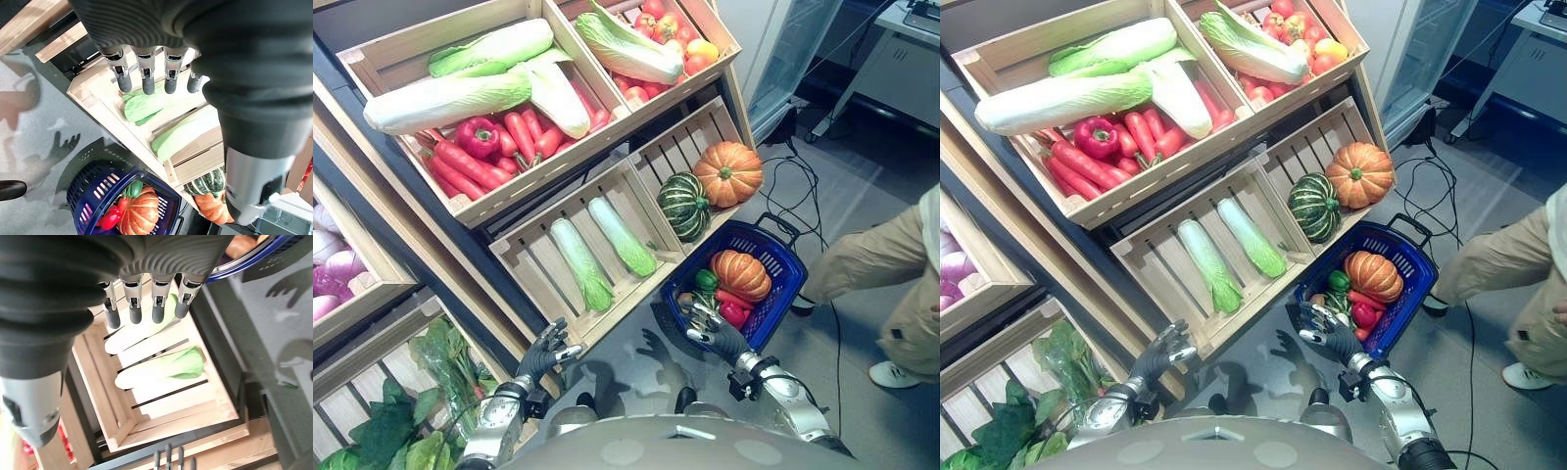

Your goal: Pick up fruits and vegetables into the basket

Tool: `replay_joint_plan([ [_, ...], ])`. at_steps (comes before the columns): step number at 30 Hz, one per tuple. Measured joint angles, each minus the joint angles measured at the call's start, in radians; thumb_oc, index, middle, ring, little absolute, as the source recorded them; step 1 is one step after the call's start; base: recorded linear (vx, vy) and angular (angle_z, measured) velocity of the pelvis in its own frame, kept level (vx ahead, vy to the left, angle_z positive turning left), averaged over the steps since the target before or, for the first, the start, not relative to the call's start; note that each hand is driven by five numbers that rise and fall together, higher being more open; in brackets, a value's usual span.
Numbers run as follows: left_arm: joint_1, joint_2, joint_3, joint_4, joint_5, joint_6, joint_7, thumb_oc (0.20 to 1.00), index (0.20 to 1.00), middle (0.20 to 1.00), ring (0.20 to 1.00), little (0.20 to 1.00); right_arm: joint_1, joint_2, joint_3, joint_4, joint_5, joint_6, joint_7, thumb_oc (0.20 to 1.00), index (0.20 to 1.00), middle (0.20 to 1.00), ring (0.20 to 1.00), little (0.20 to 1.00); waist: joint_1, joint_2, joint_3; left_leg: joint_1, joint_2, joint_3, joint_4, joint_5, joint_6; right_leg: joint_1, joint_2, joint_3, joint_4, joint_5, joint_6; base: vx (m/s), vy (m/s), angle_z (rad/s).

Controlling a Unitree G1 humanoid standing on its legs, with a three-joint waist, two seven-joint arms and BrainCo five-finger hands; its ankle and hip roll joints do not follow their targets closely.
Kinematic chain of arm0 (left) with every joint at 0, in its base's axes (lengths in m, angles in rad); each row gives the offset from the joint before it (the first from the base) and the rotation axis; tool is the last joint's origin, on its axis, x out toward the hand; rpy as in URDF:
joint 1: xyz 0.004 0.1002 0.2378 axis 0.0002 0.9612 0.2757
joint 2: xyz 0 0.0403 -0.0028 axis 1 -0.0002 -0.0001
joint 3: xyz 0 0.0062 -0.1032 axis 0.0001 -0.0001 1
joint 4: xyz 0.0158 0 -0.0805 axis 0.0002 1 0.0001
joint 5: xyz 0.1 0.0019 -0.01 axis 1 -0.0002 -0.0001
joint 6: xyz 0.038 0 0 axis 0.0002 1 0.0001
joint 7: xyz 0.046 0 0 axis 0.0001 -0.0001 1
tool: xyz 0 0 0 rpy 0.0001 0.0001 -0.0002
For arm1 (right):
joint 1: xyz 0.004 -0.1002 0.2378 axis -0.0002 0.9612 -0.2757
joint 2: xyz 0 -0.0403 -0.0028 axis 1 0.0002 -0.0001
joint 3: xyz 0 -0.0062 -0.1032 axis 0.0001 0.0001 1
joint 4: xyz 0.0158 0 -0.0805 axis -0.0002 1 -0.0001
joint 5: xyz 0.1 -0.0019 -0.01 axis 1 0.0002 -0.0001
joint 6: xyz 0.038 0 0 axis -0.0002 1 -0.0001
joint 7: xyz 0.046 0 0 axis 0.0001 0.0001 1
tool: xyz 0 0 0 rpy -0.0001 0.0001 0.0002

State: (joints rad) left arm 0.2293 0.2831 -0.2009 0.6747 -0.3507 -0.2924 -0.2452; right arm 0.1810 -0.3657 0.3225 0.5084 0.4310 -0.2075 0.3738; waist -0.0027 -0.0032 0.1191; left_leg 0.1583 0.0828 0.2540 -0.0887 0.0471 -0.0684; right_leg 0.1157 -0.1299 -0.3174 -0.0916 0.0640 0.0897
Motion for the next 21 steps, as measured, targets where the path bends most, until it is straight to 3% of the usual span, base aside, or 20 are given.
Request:
replay_joint_plan([
  [6, -0.036, -0.002, 0.000, 0.122, 0.010, 0.006, -0.013, 1.000, 1.000, 1.000, 1.000, 1.000, -0.034, 0.037, -0.001, 0.169, -0.029, 0.012, -0.021, 1.000, 1.000, 1.000, 1.000, 1.000, 0.001, 0.002, -0.001, 0.009, 0.000, -0.002, 0.000, 0.000, 0.000, 0.011, -0.004, -0.002, 0.000, 0.000, 0.000, 0.00, 0.000, 0.00],
  [14, -0.043, -0.005, -0.001, 0.167, 0.040, 0.002, -0.024, 1.000, 1.000, 1.000, 1.000, 1.000, -0.038, 0.048, -0.005, 0.254, -0.029, 0.024, 0.004, 1.000, 1.000, 1.000, 1.000, 1.000, 0.002, 0.003, -0.002, 0.011, 0.000, -0.003, 0.000, 0.000, 0.000, 0.012, -0.004, -0.003, 0.000, 0.000, 0.000, 0.00, 0.000, 0.00],
  [19, -0.044, -0.003, -0.001, 0.156, 0.079, -0.069, 0.010, 1.000, 1.000, 1.000, 1.000, 1.000, -0.039, 0.054, -0.005, 0.255, -0.029, 0.007, 0.005, 1.000, 1.000, 1.000, 1.000, 1.000, 0.002, 0.003, -0.002, 0.011, 0.000, -0.003, 0.000, 0.000, 0.000, 0.012, -0.004, -0.002, 0.000, 0.000, 0.000, 0.00, 0.000, 0.00],
  [21, -0.043, 0.009, -0.013, 0.131, 0.144, -0.117, 0.070, 1.000, 1.000, 1.000, 1.000, 1.000, -0.039, 0.057, -0.005, 0.254, -0.029, 0.000, 0.003, 1.000, 1.000, 1.000, 1.000, 1.000, 0.001, 0.003, -0.002, 0.010, 0.001, -0.003, 0.000, 0.000, 0.000, 0.011, -0.004, -0.002, 0.000, 0.000, 0.000, 0.00, 0.000, 0.00],
])
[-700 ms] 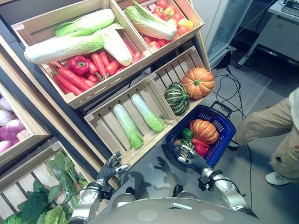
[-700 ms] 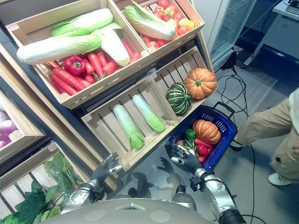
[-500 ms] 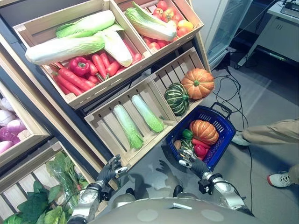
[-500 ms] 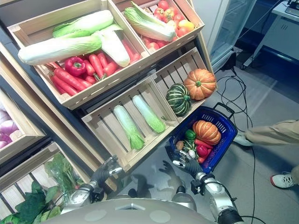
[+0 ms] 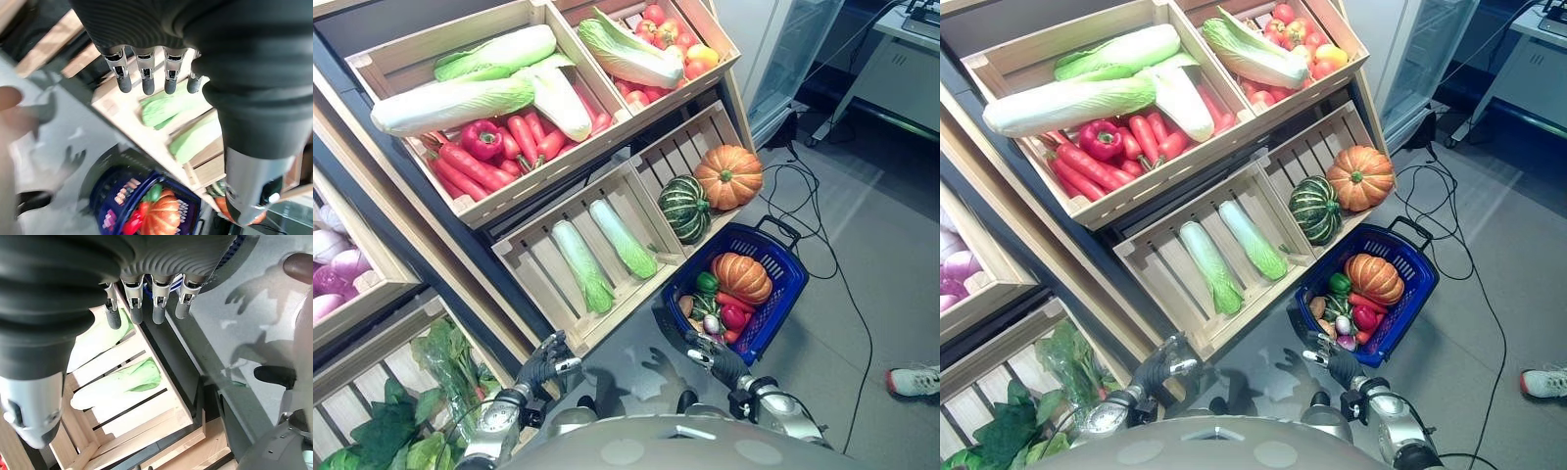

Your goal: Pick up fruits and vegetables into the basket

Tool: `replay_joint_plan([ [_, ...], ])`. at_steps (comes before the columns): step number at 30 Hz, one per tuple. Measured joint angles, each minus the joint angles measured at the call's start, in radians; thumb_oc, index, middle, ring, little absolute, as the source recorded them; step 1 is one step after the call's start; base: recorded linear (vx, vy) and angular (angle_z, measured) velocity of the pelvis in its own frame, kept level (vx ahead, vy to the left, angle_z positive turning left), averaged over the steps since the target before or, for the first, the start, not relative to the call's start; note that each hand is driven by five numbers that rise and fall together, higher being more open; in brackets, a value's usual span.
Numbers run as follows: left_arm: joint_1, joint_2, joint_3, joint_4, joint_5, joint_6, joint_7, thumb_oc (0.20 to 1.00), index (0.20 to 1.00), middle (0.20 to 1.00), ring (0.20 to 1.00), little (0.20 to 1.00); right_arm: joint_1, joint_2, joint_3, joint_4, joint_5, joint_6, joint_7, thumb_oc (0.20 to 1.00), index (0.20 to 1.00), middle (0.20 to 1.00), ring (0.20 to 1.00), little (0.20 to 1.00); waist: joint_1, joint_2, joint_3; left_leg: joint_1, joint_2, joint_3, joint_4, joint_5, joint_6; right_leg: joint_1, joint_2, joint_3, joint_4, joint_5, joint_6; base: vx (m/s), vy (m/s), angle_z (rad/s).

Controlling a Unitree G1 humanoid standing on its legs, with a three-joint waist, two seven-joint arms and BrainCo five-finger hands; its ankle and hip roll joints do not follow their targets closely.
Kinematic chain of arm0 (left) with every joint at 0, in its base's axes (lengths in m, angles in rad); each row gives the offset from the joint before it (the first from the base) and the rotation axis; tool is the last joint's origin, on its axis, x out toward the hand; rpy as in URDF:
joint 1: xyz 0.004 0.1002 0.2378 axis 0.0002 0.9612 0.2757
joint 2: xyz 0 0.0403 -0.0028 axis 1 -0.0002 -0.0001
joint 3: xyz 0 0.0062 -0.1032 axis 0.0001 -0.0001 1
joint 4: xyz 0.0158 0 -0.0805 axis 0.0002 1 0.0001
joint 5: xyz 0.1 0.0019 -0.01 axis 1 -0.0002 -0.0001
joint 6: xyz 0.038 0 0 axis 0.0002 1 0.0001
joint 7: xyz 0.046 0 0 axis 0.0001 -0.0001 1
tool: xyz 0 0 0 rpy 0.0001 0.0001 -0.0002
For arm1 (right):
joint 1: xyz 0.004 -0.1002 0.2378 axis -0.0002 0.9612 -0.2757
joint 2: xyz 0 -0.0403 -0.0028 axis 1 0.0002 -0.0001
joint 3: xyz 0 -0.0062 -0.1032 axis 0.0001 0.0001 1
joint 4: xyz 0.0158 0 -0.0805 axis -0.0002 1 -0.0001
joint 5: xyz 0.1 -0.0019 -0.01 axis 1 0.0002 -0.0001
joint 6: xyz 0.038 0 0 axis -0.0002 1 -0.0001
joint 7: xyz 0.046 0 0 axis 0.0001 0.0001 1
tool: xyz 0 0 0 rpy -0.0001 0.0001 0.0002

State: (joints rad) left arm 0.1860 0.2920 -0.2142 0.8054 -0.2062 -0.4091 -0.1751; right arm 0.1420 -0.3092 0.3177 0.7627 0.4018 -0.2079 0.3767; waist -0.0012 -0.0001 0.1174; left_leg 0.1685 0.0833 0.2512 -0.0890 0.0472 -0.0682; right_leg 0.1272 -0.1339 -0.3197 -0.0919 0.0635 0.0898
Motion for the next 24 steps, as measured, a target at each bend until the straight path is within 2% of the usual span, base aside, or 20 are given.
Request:
replay_joint_plan([
  [1, 0.000, 0.022, -0.022, -0.038, 0.061, -0.038, 0.051, 1.000, 1.000, 1.000, 1.000, 1.000, 0.000, 0.000, 0.000, -0.001, 0.000, -0.002, -0.002, 1.000, 1.000, 1.000, 1.000, 1.000, 0.000, 0.000, 0.000, -0.001, 0.000, 0.000, 0.000, 0.000, 0.000, 0.000, 0.000, 0.000, 0.000, 0.000, 0.000, 0.00, 0.000, 0.00],
  [3, 0.001, 0.062, -0.039, -0.128, 0.135, -0.062, 0.105, 1.000, 1.000, 1.000, 1.000, 1.000, 0.003, -0.002, 0.000, -0.011, 0.001, -0.005, -0.007, 1.000, 1.000, 1.000, 1.000, 1.000, 0.000, 0.001, 0.001, -0.001, 0.000, 0.000, 0.000, 0.000, 0.000, -0.003, 0.000, 0.000, 0.000, 0.000, 0.000, 0.00, 0.000, 0.00],
  [4, -0.001, 0.093, -0.044, -0.186, 0.172, -0.104, 0.134, 1.000, 1.000, 1.000, 1.000, 1.000, 0.006, -0.003, -0.002, -0.022, 0.001, -0.007, -0.011, 1.000, 1.000, 1.000, 1.000, 1.000, 0.000, 0.002, 0.001, -0.004, 0.000, 0.000, 0.000, 0.000, 0.000, -0.004, 0.000, 0.000, 0.000, 0.000, 0.000, 0.04, -0.003, -0.02],
  [6, -0.017, 0.135, -0.048, -0.248, 0.221, -0.137, 0.175, 1.000, 1.000, 1.000, 1.000, 1.000, 0.009, -0.004, -0.009, -0.030, 0.001, -0.008, -0.020, 1.000, 1.000, 1.000, 1.000, 1.000, -0.005, 0.005, 0.003, -0.003, 0.000, 0.002, 0.000, 0.000, 0.000, -0.004, -0.001, 0.002, 0.000, 0.000, 0.000, 0.07, -0.008, -0.03],
  [9, -0.042, 0.215, -0.047, -0.338, 0.372, -0.213, 0.290, 1.000, 1.000, 1.000, 1.000, 1.000, 0.034, -0.016, -0.040, -0.069, 0.005, -0.016, -0.029, 1.000, 1.000, 1.000, 1.000, 1.000, -0.010, 0.019, 0.011, -0.007, 0.000, 0.006, -0.002, 0.000, 0.000, -0.015, -0.001, 0.009, 0.000, 0.000, 0.000, 0.11, -0.004, -0.07],
  [11, -0.046, 0.249, -0.046, -0.372, 0.496, -0.233, 0.401, 1.000, 1.000, 1.000, 1.000, 1.000, 0.053, -0.030, -0.058, -0.087, 0.010, -0.019, -0.041, 1.000, 1.000, 1.000, 1.000, 1.000, -0.029, 0.034, 0.019, -0.006, 0.000, 0.009, 0.000, 0.000, 0.000, -0.017, -0.001, 0.012, 0.000, 0.000, 0.000, 0.09, -0.001, -0.04],
  [14, -0.056, 0.273, -0.047, -0.403, 0.653, -0.227, 0.546, 1.000, 1.000, 1.000, 1.000, 1.000, 0.079, -0.053, -0.078, -0.131, 0.010, -0.026, -0.059, 1.000, 1.000, 1.000, 1.000, 1.000, -0.048, 0.059, 0.032, -0.016, 0.001, 0.019, 0.000, 0.000, 0.000, -0.035, 0.000, 0.024, 0.002, 0.000, 0.000, 0.02, 0.017, -0.09],
  [17, -0.093, 0.287, -0.050, -0.407, 0.733, -0.217, 0.635, 1.000, 1.000, 1.000, 1.000, 1.000, 0.088, -0.087, -0.082, -0.174, 0.009, -0.036, -0.073, 1.000, 1.000, 1.000, 1.000, 1.000, -0.064, 0.085, 0.047, -0.044, 0.001, 0.026, 0.001, 0.004, 0.003, -0.075, -0.002, 0.034, 0.016, 0.001, -0.001, -0.02, 0.011, -0.11],
  [20, -0.213, 0.320, -0.097, -0.405, 0.793, -0.145, 0.738, 1.000, 1.000, 1.000, 1.000, 1.000, 0.060, -0.143, -0.079, -0.226, 0.010, -0.036, -0.110, 1.000, 1.000, 1.000, 1.000, 1.000, -0.089, 0.117, 0.086, -0.134, 0.000, 0.035, 0.048, 0.002, 0.010, -0.180, -0.018, 0.046, 0.078, -0.001, -0.004, -0.16, 0.085, -0.14],
  [21, -0.274, 0.344, -0.123, -0.405, 0.810, -0.119, 0.764, 1.000, 1.000, 1.000, 1.000, 1.000, 0.031, -0.166, -0.078, -0.254, 0.010, -0.036, -0.119, 1.000, 1.000, 1.000, 1.000, 1.000, -0.096, 0.126, 0.119, -0.166, -0.003, 0.041, 0.064, 0.003, 0.015, -0.223, -0.026, 0.056, 0.112, -0.003, -0.007, -0.12, 0.110, -0.17],
  [23, -0.377, 0.361, -0.159, -0.388, 0.842, -0.047, 0.813, 1.000, 1.000, 1.000, 1.000, 1.000, -0.028, -0.194, -0.079, -0.270, 0.010, -0.036, -0.144, 1.000, 1.000, 1.000, 1.000, 1.000, -0.126, 0.140, 0.166, -0.202, -0.011, 0.050, 0.071, 0.013, 0.026, -0.285, -0.037, 0.072, 0.164, -0.009, -0.011, -0.06, 0.078, -0.13],
  [24, -0.399, 0.363, -0.168, -0.384, 0.844, -0.030, 0.821, 1.000, 1.000, 1.000, 1.000, 1.000, -0.038, -0.198, -0.080, -0.274, 0.011, -0.036, -0.150, 1.000, 1.000, 1.000, 1.000, 1.000, -0.133, 0.141, 0.176, -0.206, -0.013, 0.052, 0.073, 0.014, 0.027, -0.295, -0.039, 0.076, 0.174, -0.011, -0.012, -0.02, 0.048, -0.14],
])
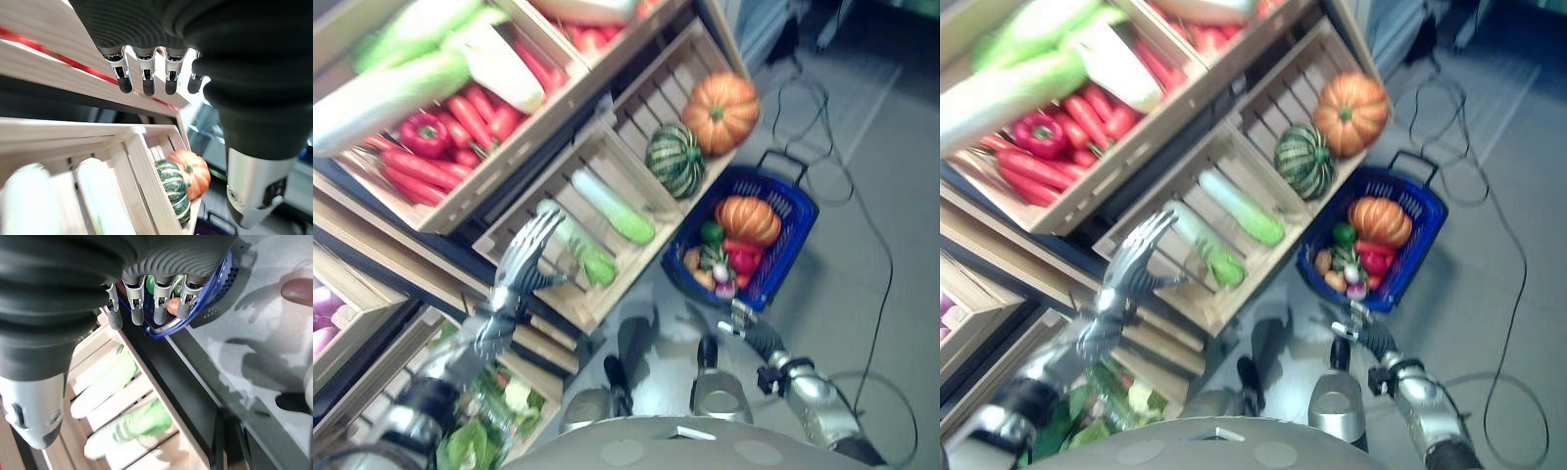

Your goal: Pick up fruits and vegetables into the basket

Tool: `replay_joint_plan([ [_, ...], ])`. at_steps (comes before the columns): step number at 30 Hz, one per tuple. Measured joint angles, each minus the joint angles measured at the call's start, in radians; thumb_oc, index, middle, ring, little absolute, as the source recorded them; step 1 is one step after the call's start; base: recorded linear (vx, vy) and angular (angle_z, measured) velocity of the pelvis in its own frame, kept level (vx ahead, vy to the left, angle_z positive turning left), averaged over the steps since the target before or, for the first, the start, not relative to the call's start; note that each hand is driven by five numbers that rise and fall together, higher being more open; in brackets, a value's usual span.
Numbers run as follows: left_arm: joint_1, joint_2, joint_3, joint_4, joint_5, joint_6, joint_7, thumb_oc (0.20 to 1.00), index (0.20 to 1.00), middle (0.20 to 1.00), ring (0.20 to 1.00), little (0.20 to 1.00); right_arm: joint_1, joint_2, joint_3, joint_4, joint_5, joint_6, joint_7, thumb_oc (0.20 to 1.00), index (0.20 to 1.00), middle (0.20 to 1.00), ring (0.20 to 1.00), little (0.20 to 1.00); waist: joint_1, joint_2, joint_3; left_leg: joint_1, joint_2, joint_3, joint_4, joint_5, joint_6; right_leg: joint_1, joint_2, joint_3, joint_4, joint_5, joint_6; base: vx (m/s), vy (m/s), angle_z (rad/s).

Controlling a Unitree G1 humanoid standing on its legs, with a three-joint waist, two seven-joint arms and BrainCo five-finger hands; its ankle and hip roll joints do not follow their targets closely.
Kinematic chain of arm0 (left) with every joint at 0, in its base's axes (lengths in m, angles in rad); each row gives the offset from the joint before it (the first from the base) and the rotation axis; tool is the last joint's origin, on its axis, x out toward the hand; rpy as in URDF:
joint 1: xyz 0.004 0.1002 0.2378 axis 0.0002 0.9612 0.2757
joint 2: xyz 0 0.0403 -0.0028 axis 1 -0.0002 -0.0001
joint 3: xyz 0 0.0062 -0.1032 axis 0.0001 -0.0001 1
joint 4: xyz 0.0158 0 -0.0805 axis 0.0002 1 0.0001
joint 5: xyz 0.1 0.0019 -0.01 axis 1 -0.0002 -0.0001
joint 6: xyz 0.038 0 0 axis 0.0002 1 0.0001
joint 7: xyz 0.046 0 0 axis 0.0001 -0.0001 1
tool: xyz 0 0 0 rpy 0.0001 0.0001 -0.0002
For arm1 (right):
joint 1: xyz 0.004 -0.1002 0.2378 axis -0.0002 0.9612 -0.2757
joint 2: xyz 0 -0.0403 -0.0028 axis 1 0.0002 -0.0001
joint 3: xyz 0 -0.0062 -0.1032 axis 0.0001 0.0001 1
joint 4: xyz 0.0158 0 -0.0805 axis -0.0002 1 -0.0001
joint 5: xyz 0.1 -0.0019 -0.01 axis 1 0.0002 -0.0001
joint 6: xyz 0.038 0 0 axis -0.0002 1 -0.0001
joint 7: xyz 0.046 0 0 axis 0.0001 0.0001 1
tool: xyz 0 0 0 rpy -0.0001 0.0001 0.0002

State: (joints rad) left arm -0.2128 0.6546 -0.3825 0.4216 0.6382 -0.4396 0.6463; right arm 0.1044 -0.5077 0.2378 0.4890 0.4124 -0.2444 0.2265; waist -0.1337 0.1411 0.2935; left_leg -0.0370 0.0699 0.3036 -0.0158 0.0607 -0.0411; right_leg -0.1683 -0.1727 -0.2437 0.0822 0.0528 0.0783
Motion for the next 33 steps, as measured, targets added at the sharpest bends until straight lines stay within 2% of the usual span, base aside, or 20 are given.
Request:
replay_joint_plan([
  [2, -0.073, 0.007, -0.026, 0.002, 0.021, 0.058, 0.026, 1.000, 1.000, 1.000, 1.000, 1.000, -0.024, -0.015, -0.003, -0.025, 0.003, 0.000, -0.019, 1.000, 1.000, 1.000, 1.000, 1.000, -0.024, 0.002, 0.038, -0.015, -0.006, 0.017, 0.011, -0.001, 0.004, -0.045, -0.013, 0.019, 0.055, -0.022, 0.001, 0.00, 0.065, -0.18],
  [3, -0.116, 0.025, -0.053, 0.004, 0.030, 0.095, 0.035, 1.000, 1.000, 1.000, 1.000, 1.000, -0.029, -0.027, -0.003, -0.043, 0.009, 0.000, -0.029, 1.000, 1.000, 1.000, 1.000, 1.000, -0.044, 0.003, 0.061, -0.033, -0.011, 0.024, 0.017, -0.001, 0.005, -0.090, -0.025, 0.024, 0.106, -0.040, -0.001, -0.06, 0.067, -0.15],
  [5, -0.192, 0.079, -0.109, 0.034, 0.033, 0.135, 0.037, 1.000, 1.000, 1.000, 1.000, 1.000, -0.035, -0.047, -0.004, -0.073, 0.015, 0.000, -0.041, 1.000, 1.000, 1.000, 1.000, 1.000, -0.059, 0.000, 0.089, -0.084, -0.020, 0.035, 0.048, -0.003, 0.006, -0.177, -0.042, 0.056, 0.197, -0.068, -0.007, 0.00, 0.059, -0.17],
  [8, -0.287, 0.120, -0.173, 0.109, 0.059, 0.206, 0.032, 1.000, 1.000, 1.000, 1.000, 1.000, -0.045, -0.082, -0.006, -0.086, 0.023, 0.000, -0.051, 1.000, 1.000, 1.000, 1.000, 1.000, -0.096, 0.001, 0.143, -0.123, -0.021, 0.051, 0.077, -0.005, 0.003, -0.251, -0.050, 0.084, 0.276, -0.096, -0.019, -0.03, 0.042, -0.12],
  [13, -0.456, 0.156, -0.251, 0.256, 0.108, 0.277, -0.005, 1.000, 1.000, 1.000, 1.000, 1.000, -0.091, -0.158, -0.017, -0.123, 0.042, -0.002, -0.053, 1.000, 1.000, 1.000, 1.000, 1.000, -0.155, 0.002, 0.226, -0.206, -0.016, 0.063, 0.135, -0.011, -0.009, -0.361, -0.051, 0.110, 0.367, -0.126, -0.042, -0.03, 0.014, -0.05],
  [20, -0.489, 0.152, -0.289, 0.362, 0.113, 0.291, -0.051, 1.000, 1.000, 1.000, 1.000, 1.000, -0.091, -0.183, -0.041, -0.175, 0.089, -0.009, -0.052, 1.000, 1.000, 1.000, 1.000, 1.000, -0.178, 0.002, 0.229, -0.257, 0.019, 0.076, 0.188, -0.026, -0.033, -0.422, -0.026, 0.124, 0.412, -0.143, -0.070, -0.04, 0.017, -0.09],
  [27, -0.470, 0.133, -0.291, 0.504, 0.151, 0.362, -0.123, 1.000, 1.000, 1.000, 1.000, 1.000, -0.096, -0.183, -0.082, -0.211, 0.122, -0.019, -0.045, 1.000, 1.000, 1.000, 1.000, 1.000, -0.183, 0.006, 0.235, -0.334, 0.021, 0.076, 0.232, -0.030, -0.036, -0.507, -0.031, 0.141, 0.458, -0.155, -0.081, -0.03, 0.047, 0.00],
  [33, -0.443, 0.106, -0.290, 0.586, 0.146, 0.462, -0.193, 1.000, 1.000, 1.000, 1.000, 1.000, -0.107, -0.183, -0.094, -0.255, 0.130, -0.019, -0.045, 1.000, 1.000, 1.000, 1.000, 1.000, -0.181, 0.009, 0.236, -0.400, 0.019, 0.078, 0.275, -0.039, -0.033, -0.577, -0.042, 0.154, 0.495, -0.160, -0.087, -0.01, 0.076, 0.02],
])
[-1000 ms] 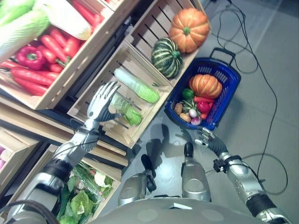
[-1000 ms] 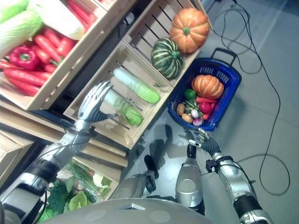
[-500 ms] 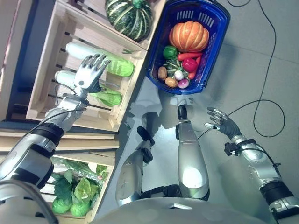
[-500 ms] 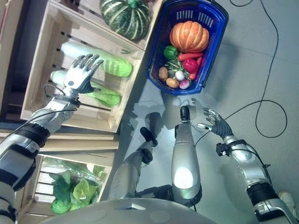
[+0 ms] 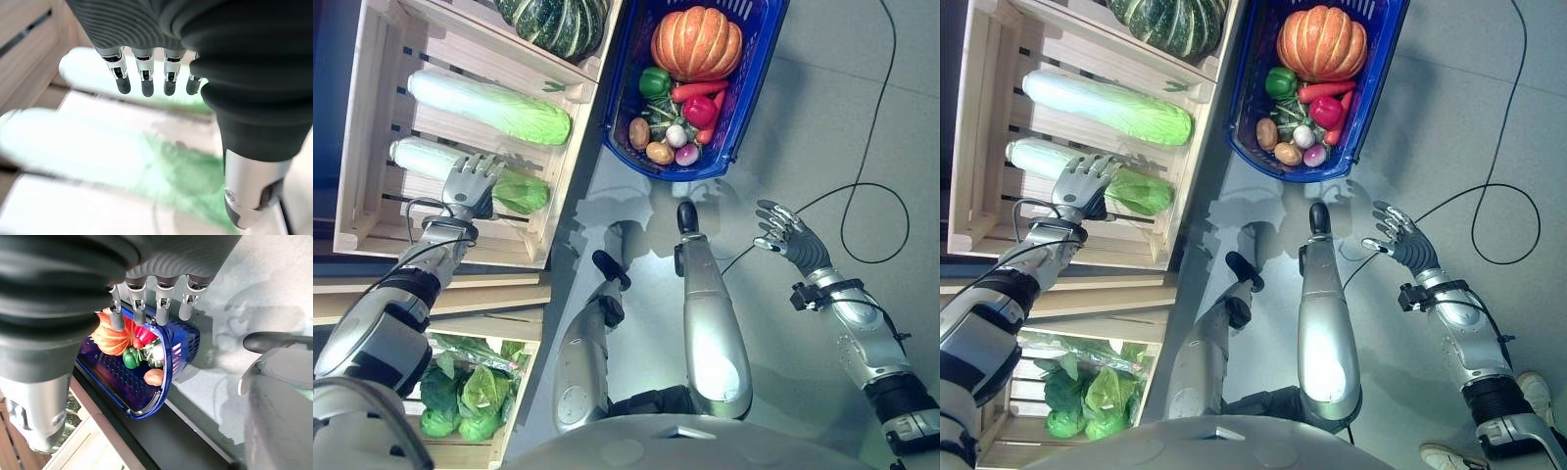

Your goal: Pick up fruits and vegetables into the basket

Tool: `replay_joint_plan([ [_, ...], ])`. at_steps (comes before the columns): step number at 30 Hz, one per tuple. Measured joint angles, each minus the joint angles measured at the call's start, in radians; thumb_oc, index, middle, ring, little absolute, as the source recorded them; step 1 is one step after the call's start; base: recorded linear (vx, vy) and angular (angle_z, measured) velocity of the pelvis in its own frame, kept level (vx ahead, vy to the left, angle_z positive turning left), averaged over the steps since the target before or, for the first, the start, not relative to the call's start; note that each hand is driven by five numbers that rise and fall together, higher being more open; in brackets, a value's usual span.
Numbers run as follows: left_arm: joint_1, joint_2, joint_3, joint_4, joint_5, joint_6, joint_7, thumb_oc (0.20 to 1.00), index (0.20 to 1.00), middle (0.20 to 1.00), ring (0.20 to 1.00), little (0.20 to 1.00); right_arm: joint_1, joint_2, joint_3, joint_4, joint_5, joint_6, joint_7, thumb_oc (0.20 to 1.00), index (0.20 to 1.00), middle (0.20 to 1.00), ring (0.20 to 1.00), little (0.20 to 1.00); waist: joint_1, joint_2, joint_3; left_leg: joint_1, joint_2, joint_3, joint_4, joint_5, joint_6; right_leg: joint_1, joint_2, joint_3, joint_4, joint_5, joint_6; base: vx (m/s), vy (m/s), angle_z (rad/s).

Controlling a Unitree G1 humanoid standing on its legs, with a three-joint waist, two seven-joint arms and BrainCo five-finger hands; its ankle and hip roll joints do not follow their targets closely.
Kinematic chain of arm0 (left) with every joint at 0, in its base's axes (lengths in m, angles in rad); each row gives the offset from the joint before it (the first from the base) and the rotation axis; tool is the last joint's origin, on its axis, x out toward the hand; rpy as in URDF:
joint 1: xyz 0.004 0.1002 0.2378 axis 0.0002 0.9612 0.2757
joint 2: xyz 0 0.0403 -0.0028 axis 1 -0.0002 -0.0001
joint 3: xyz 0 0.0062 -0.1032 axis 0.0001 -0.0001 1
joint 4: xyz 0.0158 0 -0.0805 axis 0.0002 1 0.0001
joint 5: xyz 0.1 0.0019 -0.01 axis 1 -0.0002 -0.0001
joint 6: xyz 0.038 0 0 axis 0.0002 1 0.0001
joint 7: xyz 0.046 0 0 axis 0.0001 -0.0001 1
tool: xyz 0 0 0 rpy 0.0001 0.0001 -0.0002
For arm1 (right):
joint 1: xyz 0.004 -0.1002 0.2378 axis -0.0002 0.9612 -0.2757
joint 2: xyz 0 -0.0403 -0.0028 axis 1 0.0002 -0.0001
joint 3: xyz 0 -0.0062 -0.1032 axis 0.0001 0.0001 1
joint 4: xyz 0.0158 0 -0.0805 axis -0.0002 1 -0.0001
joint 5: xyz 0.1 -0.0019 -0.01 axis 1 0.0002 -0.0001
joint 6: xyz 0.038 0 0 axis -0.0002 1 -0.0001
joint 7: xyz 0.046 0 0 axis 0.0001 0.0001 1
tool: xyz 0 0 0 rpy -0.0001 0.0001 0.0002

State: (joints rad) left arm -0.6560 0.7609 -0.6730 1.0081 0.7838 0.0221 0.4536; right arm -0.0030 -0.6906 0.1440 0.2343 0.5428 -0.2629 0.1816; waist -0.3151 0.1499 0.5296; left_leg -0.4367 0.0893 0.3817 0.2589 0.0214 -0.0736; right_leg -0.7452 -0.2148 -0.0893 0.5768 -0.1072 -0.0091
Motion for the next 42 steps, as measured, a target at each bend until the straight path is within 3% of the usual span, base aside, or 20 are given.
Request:
replay_joint_plan([
  [9, 0.008, -0.005, 0.000, 0.017, 0.023, 0.098, 0.001, 1.000, 1.000, 1.000, 1.000, 1.000, -0.014, 0.000, -0.018, -0.011, 0.000, 0.001, -0.016, 1.000, 1.000, 1.000, 1.000, 1.000, 0.012, 0.001, 0.000, -0.070, 0.000, 0.006, 0.035, -0.007, 0.003, -0.073, -0.009, 0.014, 0.026, 0.000, 0.000, -0.01, 0.052, 0.00],
  [18, -0.078, 0.007, 0.002, 0.021, 0.162, 0.321, 0.189, 1.000, 1.000, 1.000, 1.000, 1.000, -0.041, 0.000, -0.014, -0.008, 0.000, -0.044, -0.065, 1.000, 1.000, 1.000, 1.000, 1.000, 0.015, 0.001, 0.001, -0.151, 0.000, 0.008, 0.083, -0.021, 0.009, -0.156, -0.016, 0.031, 0.055, 0.001, 0.000, 0.00, 0.014, -0.01],
  [31, -0.190, 0.022, -0.038, 0.018, 0.199, 0.323, 0.184, 1.000, 1.000, 1.000, 1.000, 1.000, -0.049, 0.004, -0.011, -0.007, -0.001, -0.087, -0.069, 1.000, 1.000, 1.000, 1.000, 1.000, 0.013, 0.002, 0.001, -0.168, -0.001, 0.026, 0.089, -0.040, 0.011, -0.179, -0.015, 0.044, 0.053, 0.004, -0.004, 0.00, 0.005, -0.03],
  [42, -0.191, 0.024, -0.048, 0.031, 0.196, 0.326, 0.082, 1.000, 1.000, 1.000, 1.000, 1.000, -0.053, 0.005, -0.009, -0.005, -0.001, -0.092, -0.070, 1.000, 1.000, 1.000, 1.000, 1.000, 0.016, 0.002, 0.001, -0.208, 0.000, 0.027, 0.109, -0.046, 0.015, -0.217, -0.016, 0.053, 0.061, 0.001, 0.000, 0.00, 0.007, 0.00],
])
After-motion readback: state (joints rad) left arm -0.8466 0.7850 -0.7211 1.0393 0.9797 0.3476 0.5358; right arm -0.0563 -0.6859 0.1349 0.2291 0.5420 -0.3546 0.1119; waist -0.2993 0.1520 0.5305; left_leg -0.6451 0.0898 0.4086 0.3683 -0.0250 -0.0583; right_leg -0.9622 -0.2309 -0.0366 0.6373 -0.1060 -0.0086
